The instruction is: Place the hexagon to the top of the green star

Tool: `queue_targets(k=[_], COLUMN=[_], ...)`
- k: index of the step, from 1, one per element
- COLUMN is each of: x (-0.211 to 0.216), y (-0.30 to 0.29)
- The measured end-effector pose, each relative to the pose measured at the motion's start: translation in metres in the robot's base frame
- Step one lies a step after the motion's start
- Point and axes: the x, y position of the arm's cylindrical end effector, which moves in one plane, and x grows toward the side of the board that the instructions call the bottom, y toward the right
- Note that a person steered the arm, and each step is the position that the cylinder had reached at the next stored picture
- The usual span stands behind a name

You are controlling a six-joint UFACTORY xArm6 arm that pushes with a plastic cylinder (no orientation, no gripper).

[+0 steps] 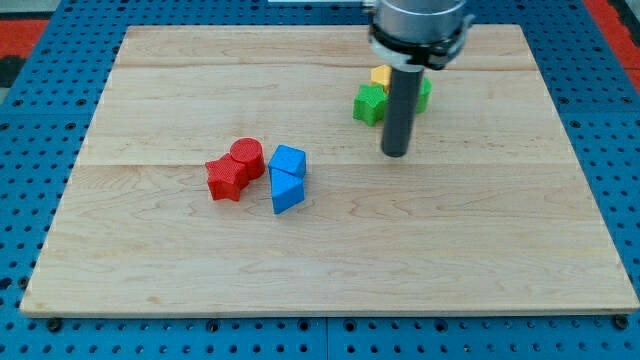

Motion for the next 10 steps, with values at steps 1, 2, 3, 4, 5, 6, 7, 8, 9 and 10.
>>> queue_targets(k=[1,2,3,4,5,6,7,8,9,10], x=[0.001,0.001,0.001,0.001,0.001,-0.001,-0.011,-0.038,-0.041,-0.054], y=[0.02,0.058,0.082,0.094,0.098,0.109,0.118,0.118,0.067,0.045])
